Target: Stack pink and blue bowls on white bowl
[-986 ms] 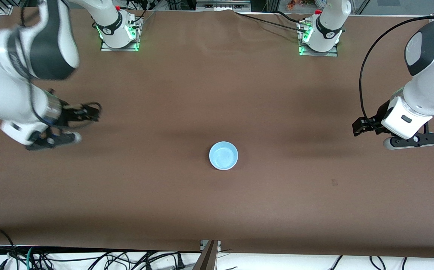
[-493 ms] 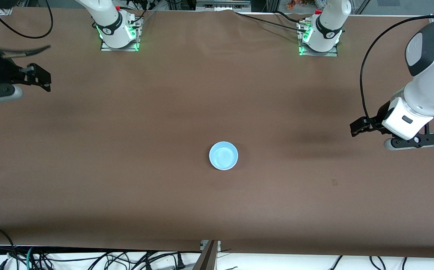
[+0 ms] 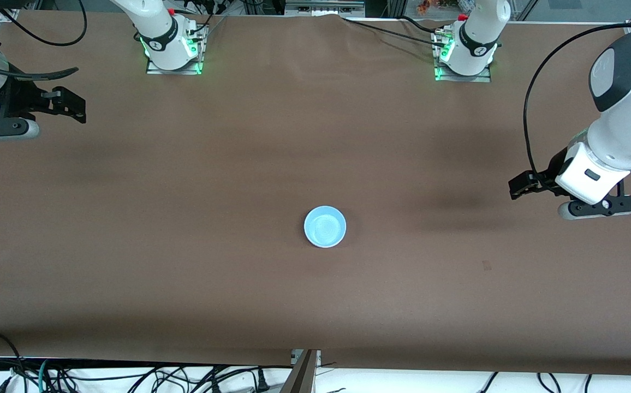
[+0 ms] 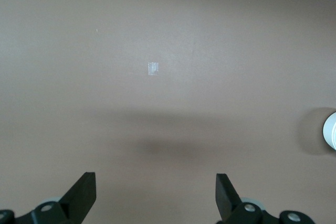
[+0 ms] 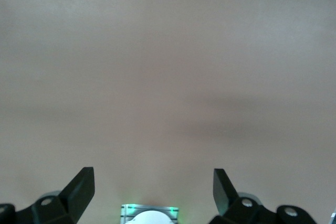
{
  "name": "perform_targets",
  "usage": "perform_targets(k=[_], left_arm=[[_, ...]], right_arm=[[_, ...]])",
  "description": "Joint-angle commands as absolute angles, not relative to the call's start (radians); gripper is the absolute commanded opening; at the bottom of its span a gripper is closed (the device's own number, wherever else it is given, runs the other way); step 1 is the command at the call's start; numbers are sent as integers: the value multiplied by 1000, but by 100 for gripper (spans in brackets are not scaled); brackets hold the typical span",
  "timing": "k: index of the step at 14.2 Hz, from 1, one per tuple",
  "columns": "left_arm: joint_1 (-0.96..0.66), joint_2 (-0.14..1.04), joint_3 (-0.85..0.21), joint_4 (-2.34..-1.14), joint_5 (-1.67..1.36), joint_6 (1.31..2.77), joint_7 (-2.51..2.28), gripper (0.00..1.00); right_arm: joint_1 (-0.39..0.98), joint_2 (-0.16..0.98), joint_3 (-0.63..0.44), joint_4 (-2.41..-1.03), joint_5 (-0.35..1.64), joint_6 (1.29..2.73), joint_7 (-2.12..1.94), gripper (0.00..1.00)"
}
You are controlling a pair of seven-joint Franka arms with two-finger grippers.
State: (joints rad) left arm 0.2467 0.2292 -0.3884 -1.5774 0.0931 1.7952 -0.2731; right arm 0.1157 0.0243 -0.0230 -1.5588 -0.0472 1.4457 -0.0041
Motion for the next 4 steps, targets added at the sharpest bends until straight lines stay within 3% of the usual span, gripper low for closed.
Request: perform_targets(k=[1, 4], left_arm=[[249, 236, -393, -1559, 89, 1792, -253, 100], [247, 236, -393, -1557, 89, 1792, -253, 100]], right_arm=[[77, -11, -3, -1594, -9, 1453, 14, 100], [78, -5, -3, -1591, -8, 1451, 14, 100]])
